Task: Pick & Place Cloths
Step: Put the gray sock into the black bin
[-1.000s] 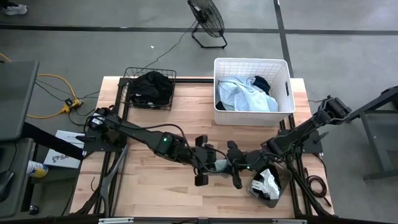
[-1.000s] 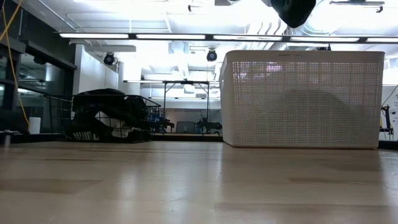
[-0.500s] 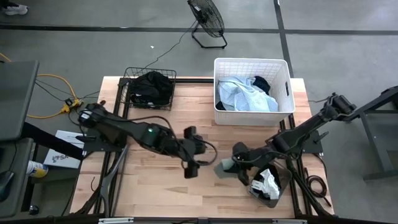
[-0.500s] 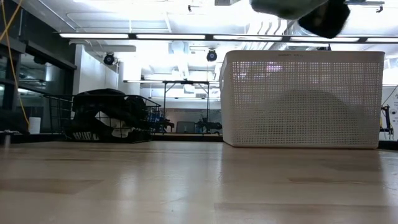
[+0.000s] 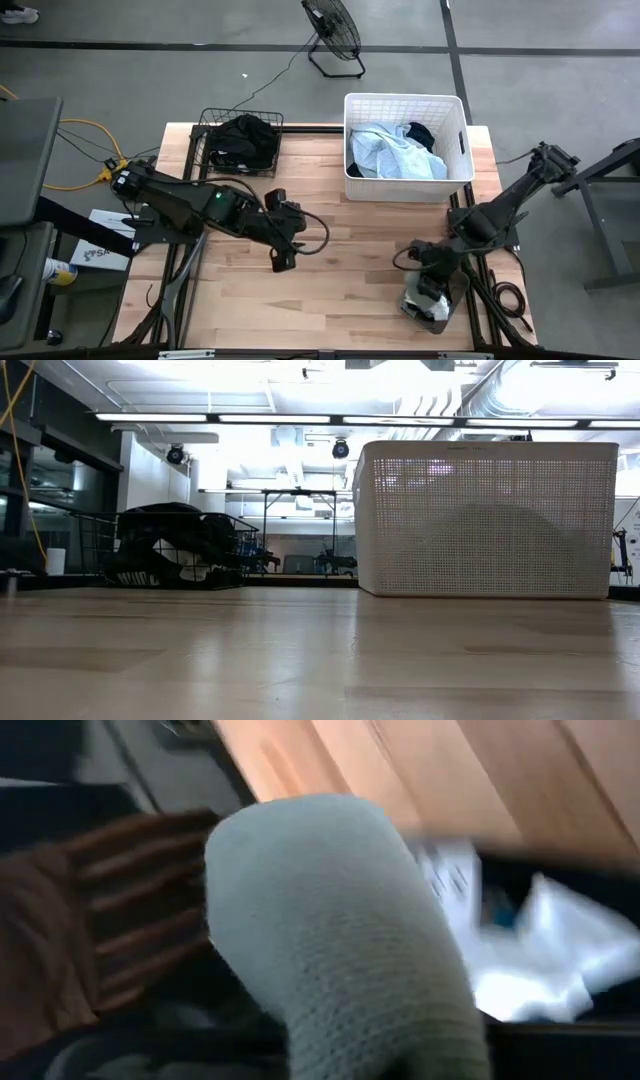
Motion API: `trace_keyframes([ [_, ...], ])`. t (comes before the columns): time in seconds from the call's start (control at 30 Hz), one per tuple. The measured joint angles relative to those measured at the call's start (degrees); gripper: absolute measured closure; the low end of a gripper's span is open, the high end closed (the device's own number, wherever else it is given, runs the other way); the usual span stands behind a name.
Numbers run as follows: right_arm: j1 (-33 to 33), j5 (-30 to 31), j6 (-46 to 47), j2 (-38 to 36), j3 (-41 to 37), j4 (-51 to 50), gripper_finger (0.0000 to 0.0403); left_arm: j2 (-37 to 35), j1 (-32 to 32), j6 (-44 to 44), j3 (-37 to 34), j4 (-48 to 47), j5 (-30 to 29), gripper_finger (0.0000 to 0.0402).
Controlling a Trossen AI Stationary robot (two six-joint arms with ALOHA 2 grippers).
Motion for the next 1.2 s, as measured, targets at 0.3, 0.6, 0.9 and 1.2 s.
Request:
trace_keyframes([
  [0.3,8.78,1.11,15.75,-0.51,0.0,-10.71,0.0373,-1.76,0.0,3.61,-0.64,-6.92,-2.4,0.0129],
  [0.6,13.29,10.22,20.9,5.18,0.0,-14.73,0.0373,-7.49,0.0,10.19,-5.37,-1.59,-0.8,0.0129],
  [0.9,13.37,9.79,22.09,17.62,0.0,-12.82,0.0373,-18.9,-0.02,7.28,-22.86,10.21,10.02,0.0129],
  [1.2,14.08,7.52,25.16,23.99,0.17,-10.67,0.0373,-35.03,-0.04,2.84,-41.27,26.75,16.32,0.0128],
])
